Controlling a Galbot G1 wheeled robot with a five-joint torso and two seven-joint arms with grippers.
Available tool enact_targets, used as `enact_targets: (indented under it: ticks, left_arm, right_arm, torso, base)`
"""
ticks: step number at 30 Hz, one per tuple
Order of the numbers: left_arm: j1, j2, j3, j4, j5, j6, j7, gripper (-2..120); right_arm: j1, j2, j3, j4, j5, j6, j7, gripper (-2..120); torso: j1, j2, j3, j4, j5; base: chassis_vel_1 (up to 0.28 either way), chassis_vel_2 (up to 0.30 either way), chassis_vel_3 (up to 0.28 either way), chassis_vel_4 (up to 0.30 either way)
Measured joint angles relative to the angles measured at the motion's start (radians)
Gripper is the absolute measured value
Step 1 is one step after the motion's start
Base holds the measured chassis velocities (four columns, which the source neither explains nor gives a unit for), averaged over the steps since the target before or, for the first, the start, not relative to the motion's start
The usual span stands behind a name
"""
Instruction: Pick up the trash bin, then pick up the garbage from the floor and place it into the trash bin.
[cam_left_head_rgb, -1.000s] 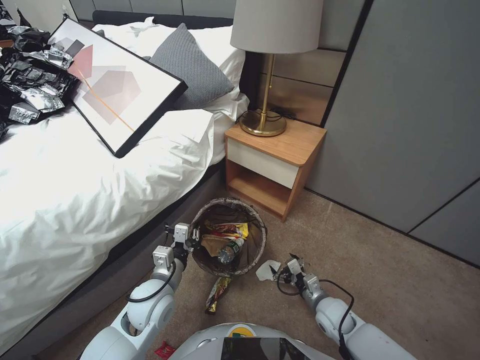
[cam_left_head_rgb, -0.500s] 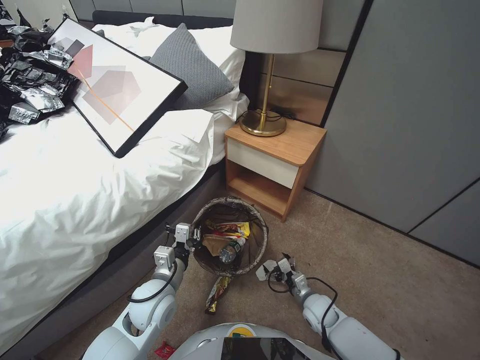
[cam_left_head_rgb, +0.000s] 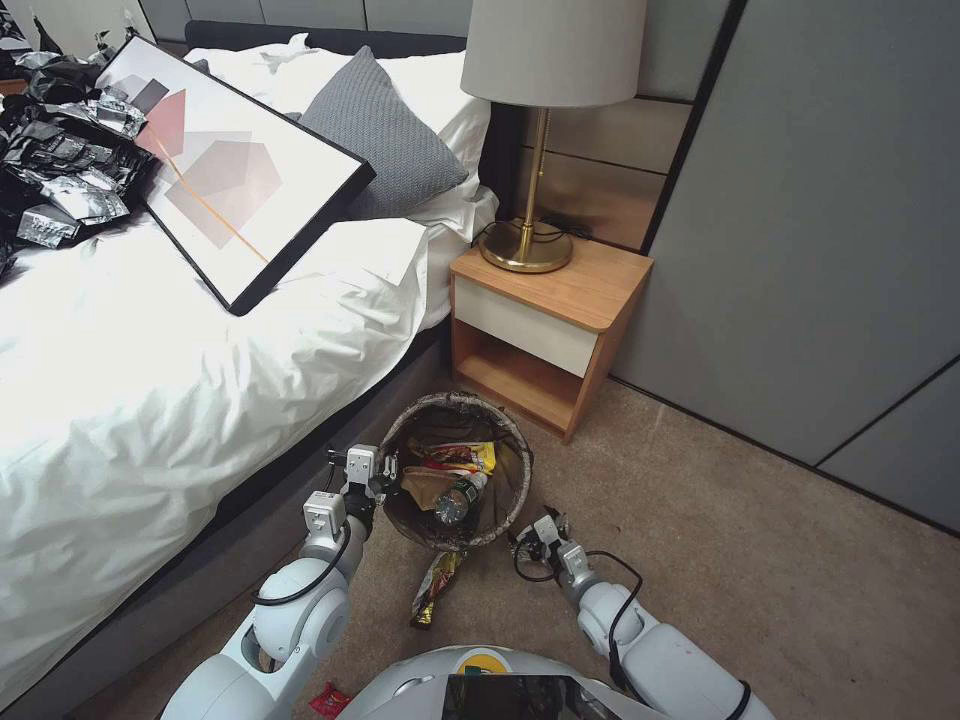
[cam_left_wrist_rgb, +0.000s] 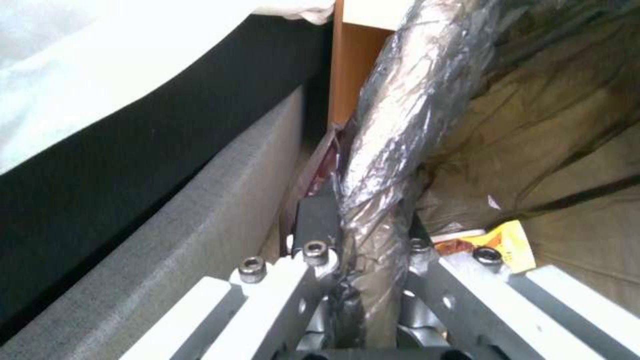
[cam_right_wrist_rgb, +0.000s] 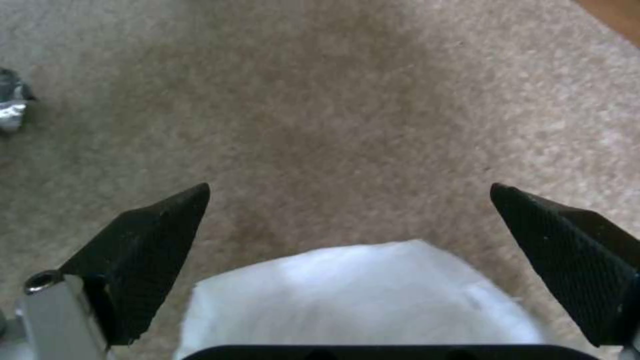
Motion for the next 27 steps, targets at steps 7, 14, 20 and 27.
enact_targets:
  ticks: [7,14,20,27]
  left_arm:
    - [-0.011,0.003,0.005,0.006,-0.005,0.000,-0.001,3]
    - [-0.014,0.002,0.006,0.010,-0.007,0.000,-0.001,3]
    - [-0.017,0.004,0.010,0.011,-0.008,0.000,-0.002,3]
    - [-0.018,0.006,0.011,0.011,-0.009,0.000,-0.003,3]
  right_arm:
    - [-0.021,0.004,0.004,-0.004,-0.010,-0.010,0.005,100]
    - [-0.043,-0.005,0.005,0.009,-0.019,-0.015,0.015,100]
    - [-0.051,-0.006,0.008,-0.003,-0.027,-0.011,0.019,100]
    - [-0.045,-0.003,0.008,-0.016,-0.033,-0.007,0.018,100]
  torso:
    - [0.000,0.000,0.000,-0.0001,0.0000]
    - [0.000,0.000,0.000,-0.0001,0.0000]
    - [0.000,0.000,0.000,-0.0001,0.0001]
    - [0.000,0.000,0.000,-0.0001,0.0000]
  base:
    - [0.000,0.000,0.000,0.000]
    - [0.000,0.000,0.000,0.000]
    - [0.000,0.000,0.000,0.000]
    - [0.000,0.000,0.000,0.000]
